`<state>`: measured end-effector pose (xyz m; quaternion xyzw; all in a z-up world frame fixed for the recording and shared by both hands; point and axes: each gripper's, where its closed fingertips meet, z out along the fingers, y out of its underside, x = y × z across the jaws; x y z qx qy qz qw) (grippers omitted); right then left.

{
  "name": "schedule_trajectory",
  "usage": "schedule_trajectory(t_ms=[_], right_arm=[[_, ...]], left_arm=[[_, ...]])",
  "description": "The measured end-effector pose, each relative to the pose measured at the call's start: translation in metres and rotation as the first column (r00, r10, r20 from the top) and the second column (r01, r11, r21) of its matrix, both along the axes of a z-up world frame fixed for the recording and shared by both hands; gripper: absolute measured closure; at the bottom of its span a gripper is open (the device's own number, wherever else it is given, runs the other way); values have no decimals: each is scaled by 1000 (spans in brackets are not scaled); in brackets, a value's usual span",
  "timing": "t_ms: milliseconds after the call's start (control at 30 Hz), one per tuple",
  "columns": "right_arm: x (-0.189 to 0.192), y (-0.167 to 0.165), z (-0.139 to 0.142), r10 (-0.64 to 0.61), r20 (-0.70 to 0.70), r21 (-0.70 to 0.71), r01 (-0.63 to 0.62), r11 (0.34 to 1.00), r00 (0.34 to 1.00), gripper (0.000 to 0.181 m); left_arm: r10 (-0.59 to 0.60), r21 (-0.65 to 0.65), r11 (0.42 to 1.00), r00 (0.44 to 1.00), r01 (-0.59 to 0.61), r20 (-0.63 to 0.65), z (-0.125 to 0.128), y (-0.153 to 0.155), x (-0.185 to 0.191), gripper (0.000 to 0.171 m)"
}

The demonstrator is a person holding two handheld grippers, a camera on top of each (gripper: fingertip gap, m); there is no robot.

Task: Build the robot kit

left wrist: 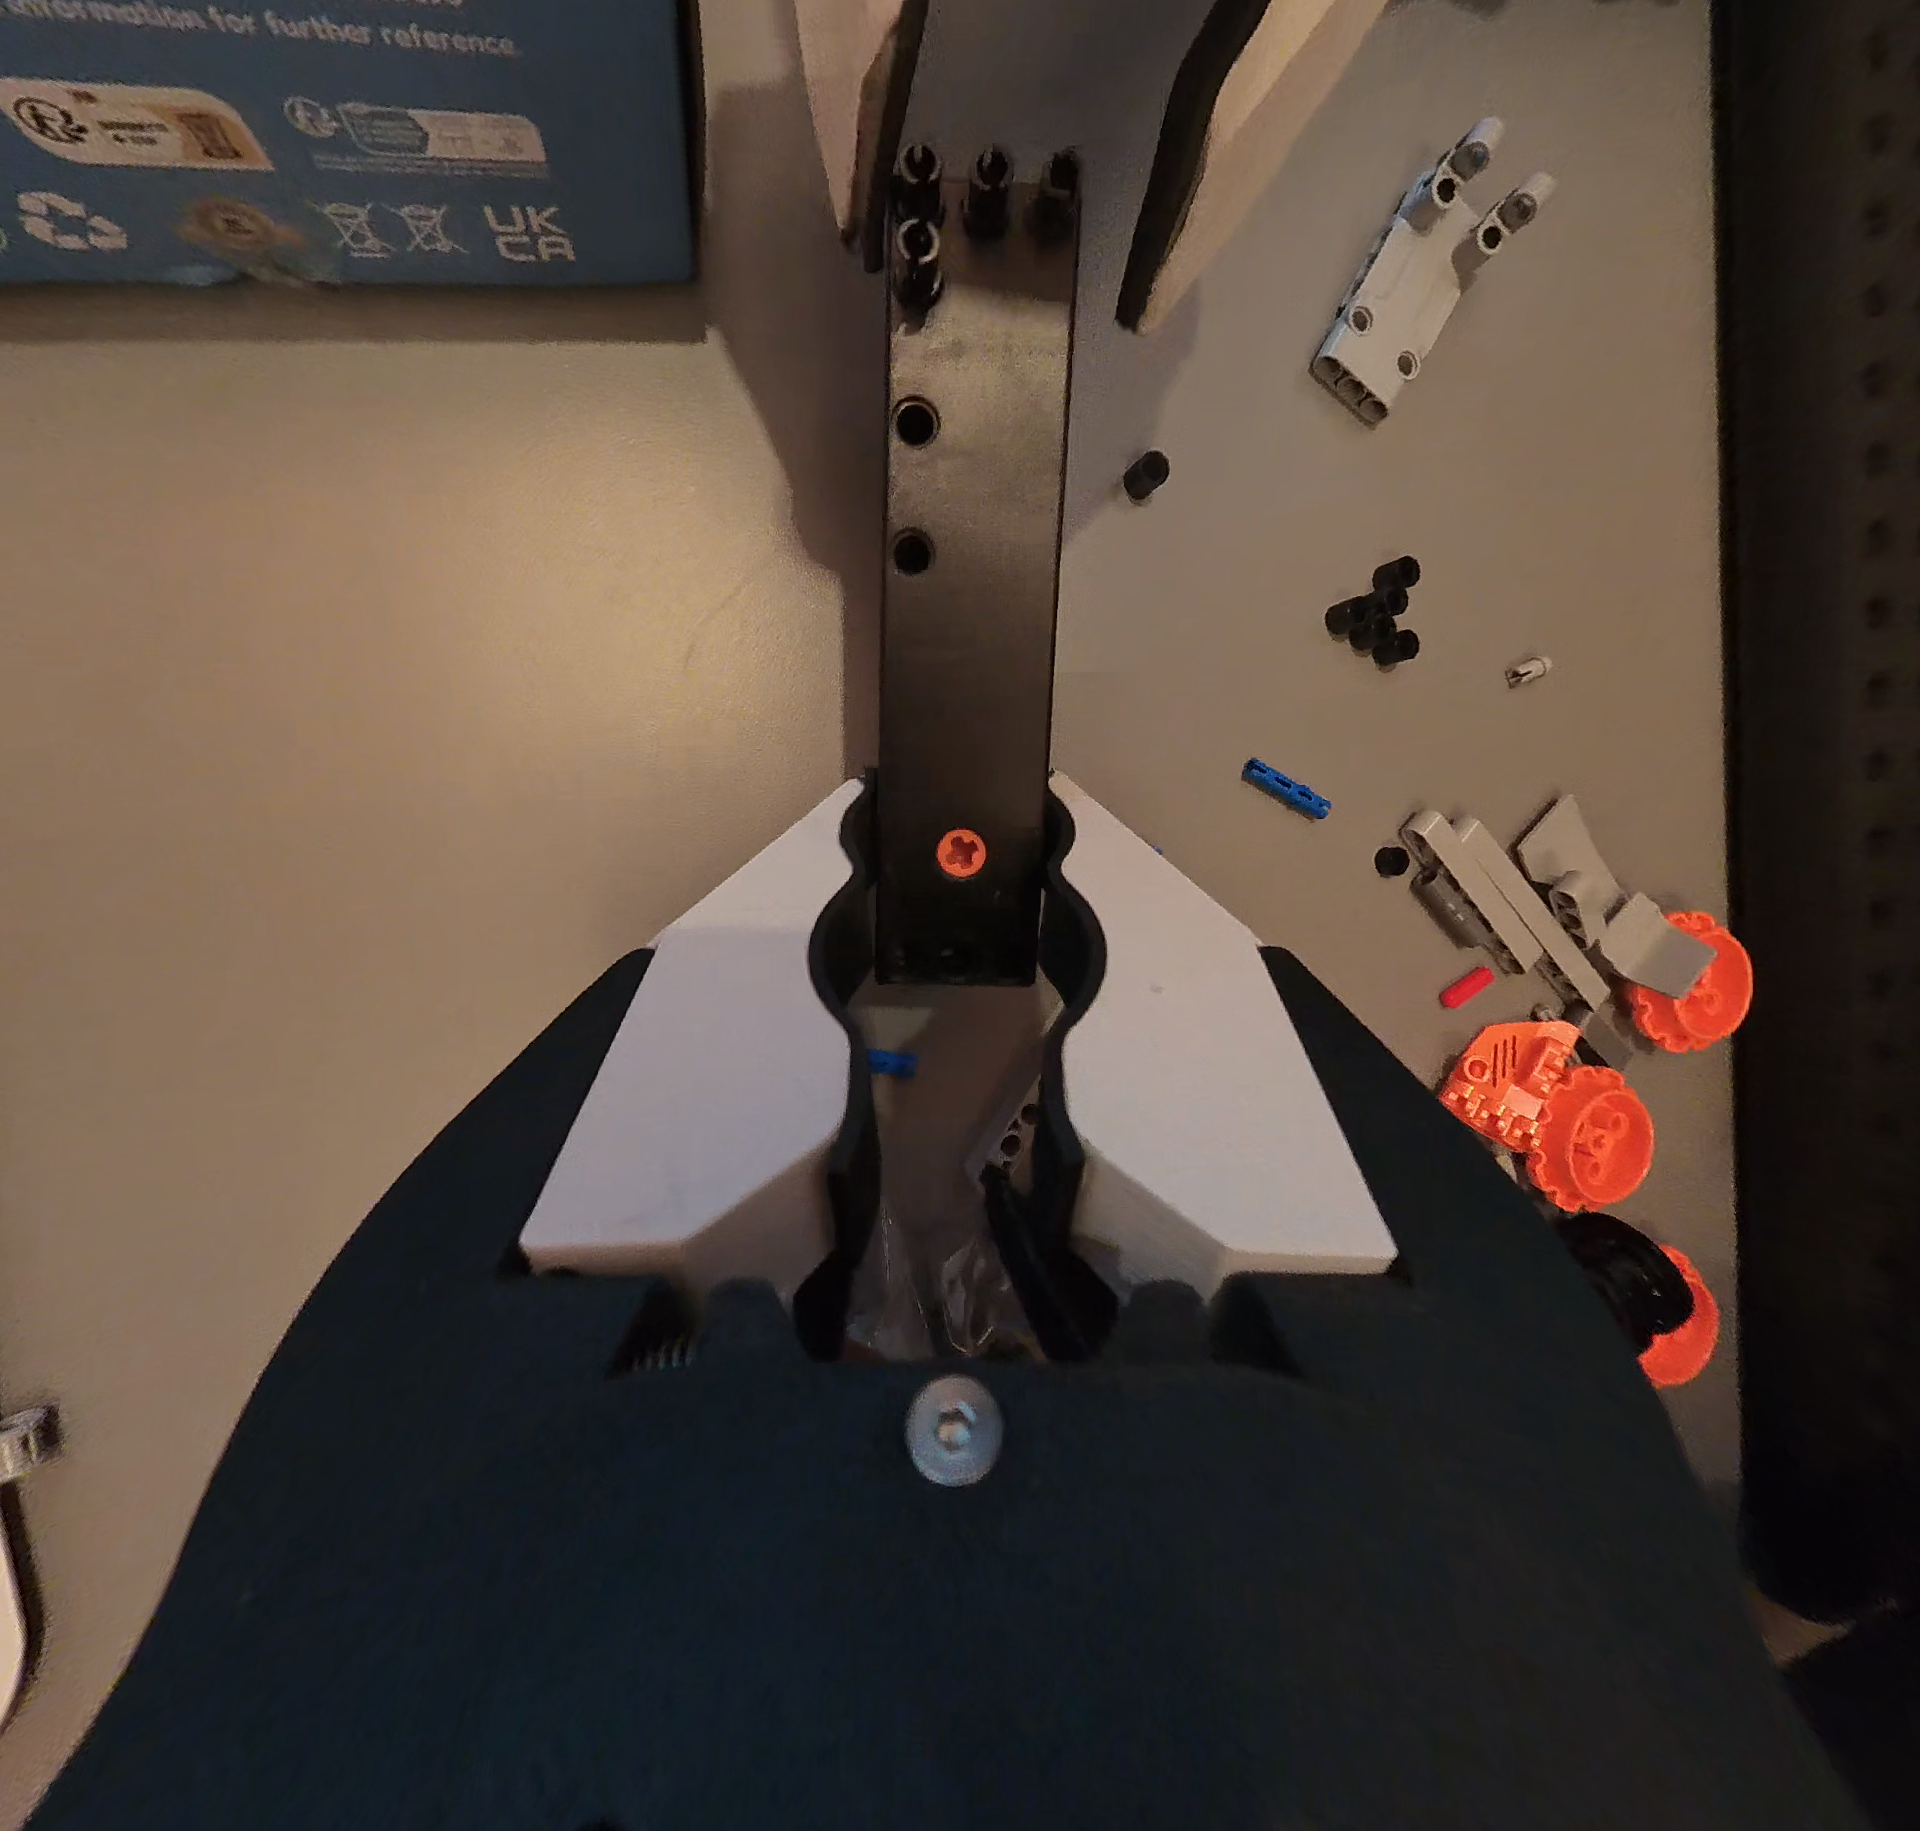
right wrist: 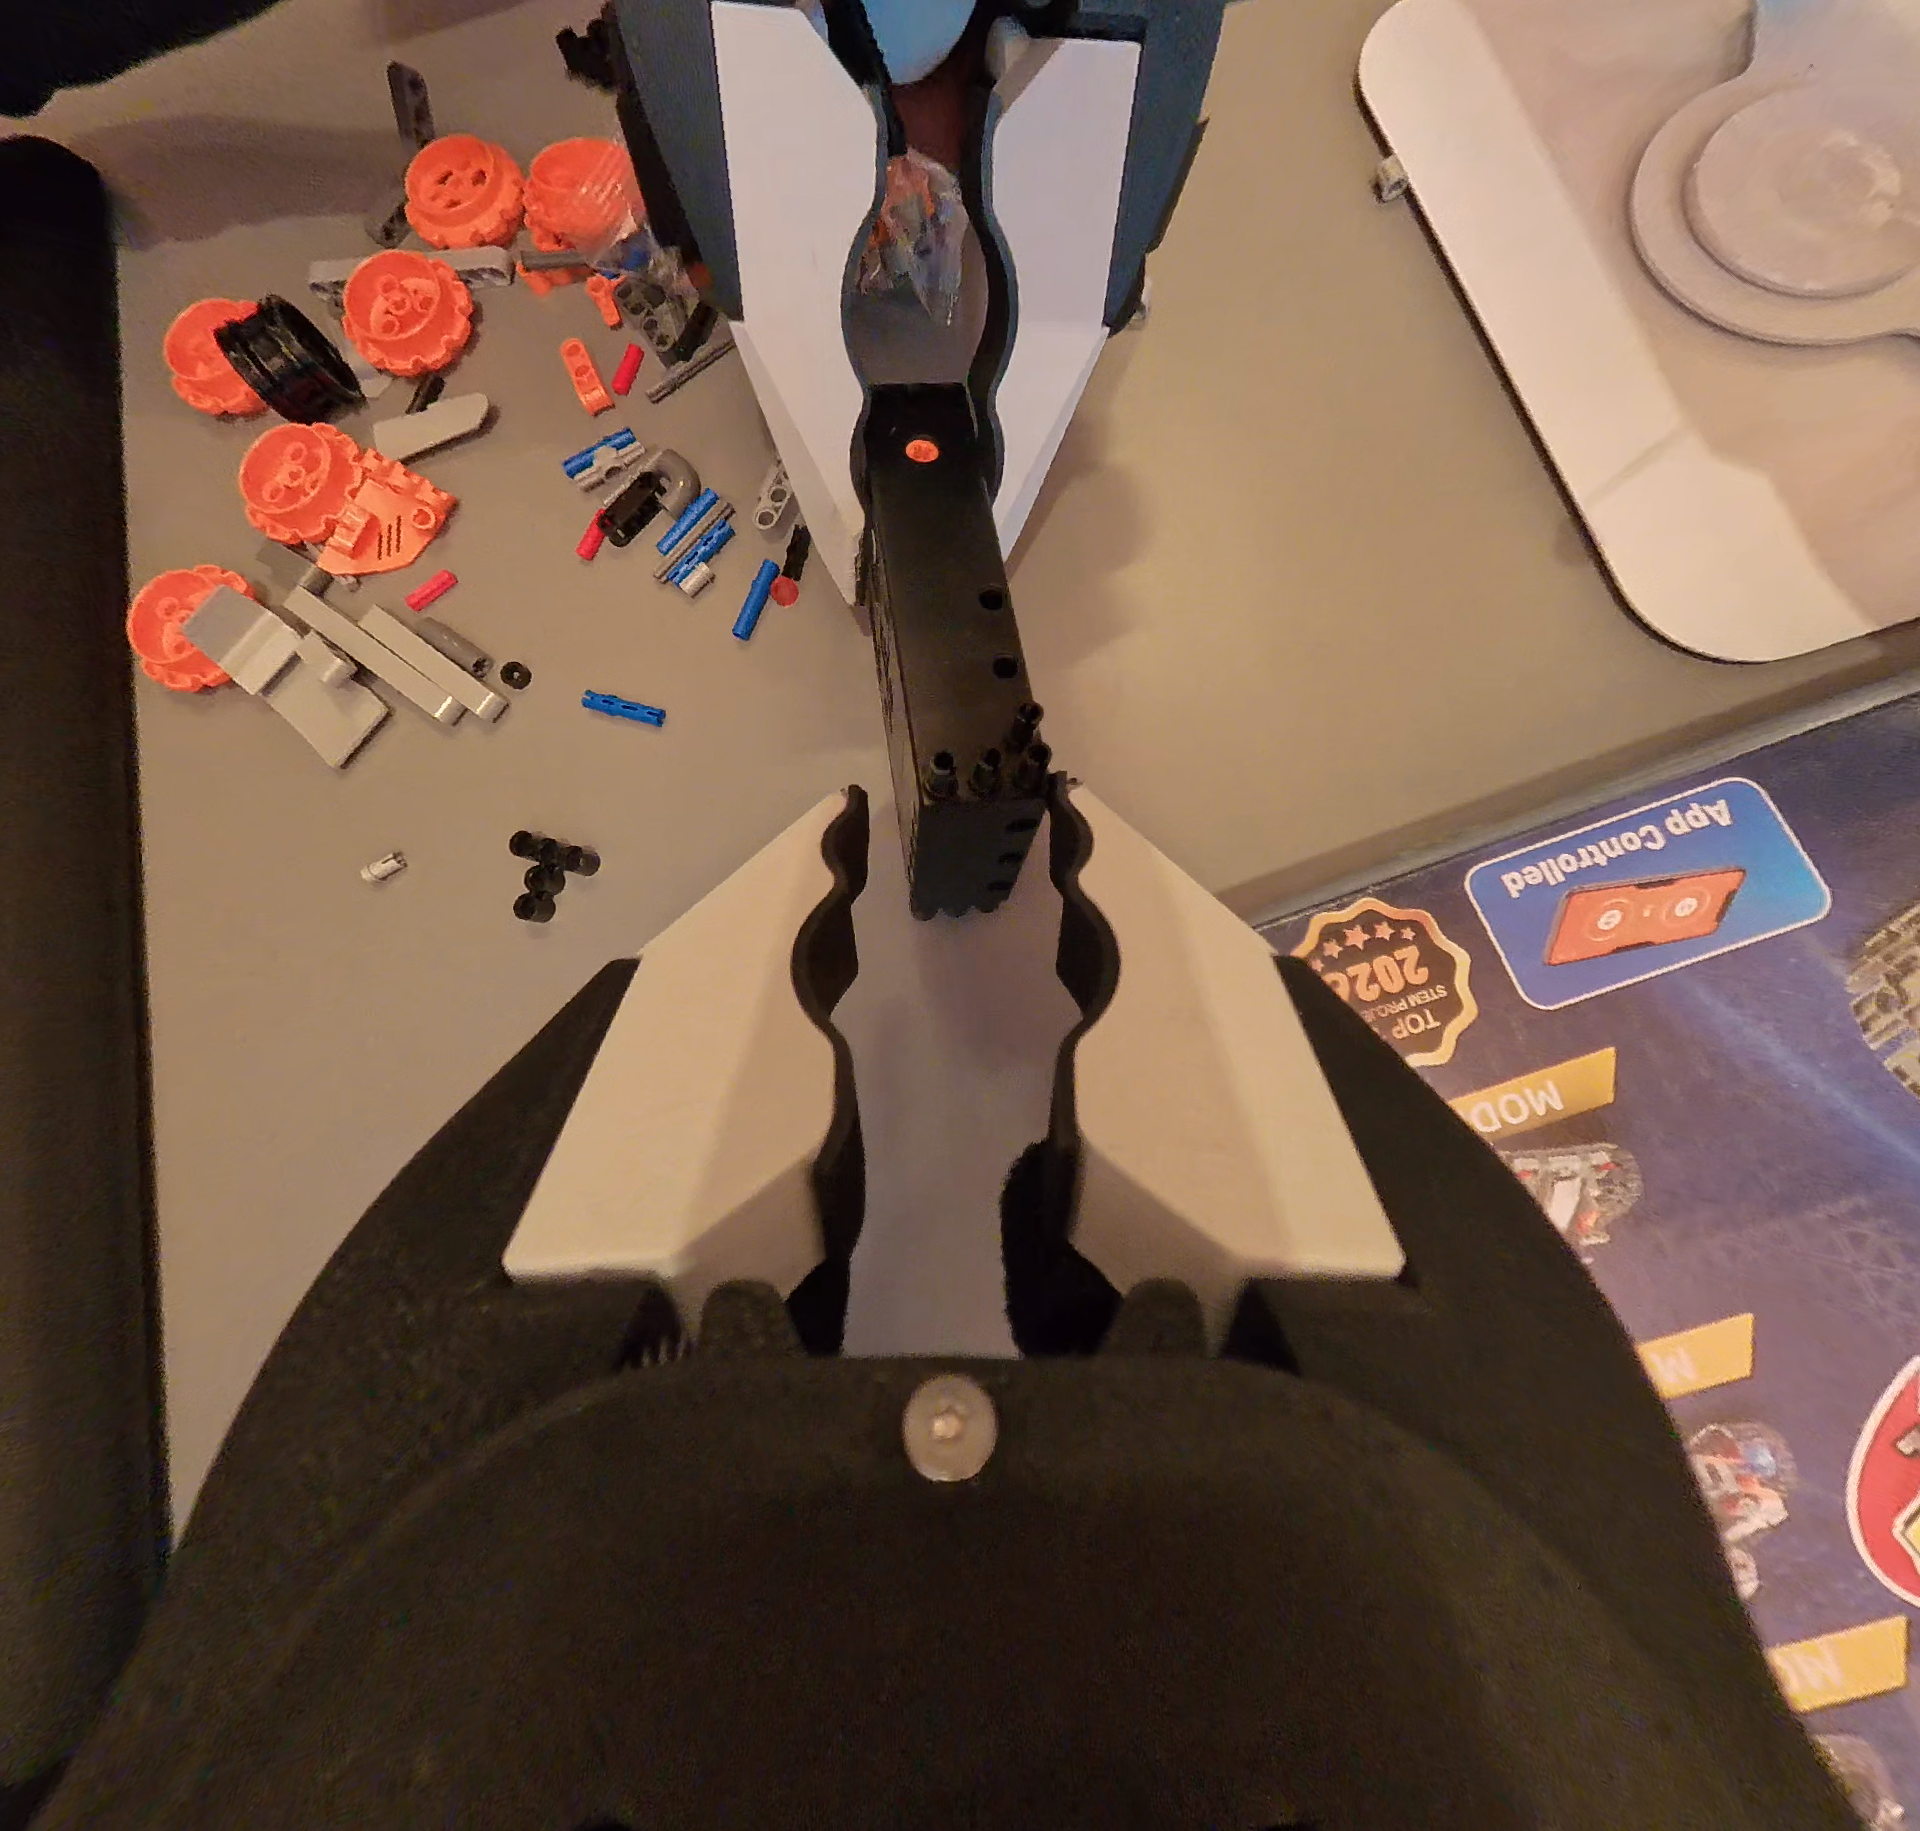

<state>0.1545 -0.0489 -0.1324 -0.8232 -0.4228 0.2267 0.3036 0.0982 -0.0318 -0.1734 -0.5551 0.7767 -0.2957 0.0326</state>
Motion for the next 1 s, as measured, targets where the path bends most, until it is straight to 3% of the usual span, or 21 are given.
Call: schedule_trajectory(t_ms=[167, 300, 367, 467, 533, 633, 733, 867, 1000], right_arm=[[7, 3, 22, -26, -88, 36, 29, 999, 996, 147], [21, 9, 69, -67, -262, 127, 103, 986, 963, 150], [30, 8, 89, -64, -341, 162, 126, 979, 938, 151], [38, 6, 109, -65, -414, 181, 152, 972, 908, 153], [40, 5, 113, -67, -423, 193, 162, 968, 904, 153], [35, 2, 114, -47, -416, 201, 142, 969, 908, 154], [28, -1, 111, -29, -400, 200, 118, 973, 916, 154], [21, -5, 111, 1, -392, 210, 88, 974, 920, 154], [16, -7, 111, 13, -386, 210, 74, 975, 923, 154]], left_arm=[[33, -84, 996, 994, -24, 108, 9, 4, 0, 147], [142, -282, 958, 941, -53, 306, 52, 9, 1, 147], [190, -395, 919, 881, -4, 434, 82, 8, -3, 147], [291, -570, 807, 740, 151, 607, 136, 6, -18, 147], [364, -622, 748, 640, 233, 677, 164, 12, -31, 147], [439, -644, 700, 526, 308, 729, 190, 15, -46, 146], [453, -631, 679, 464, 375, 762, 208, 8, -58, 147], [447, -599, 668, 406, 441, 797, 227, -3, -73, 147], [434, -582, 669, 392, 462, 811, 236, -10, -80, 147]])
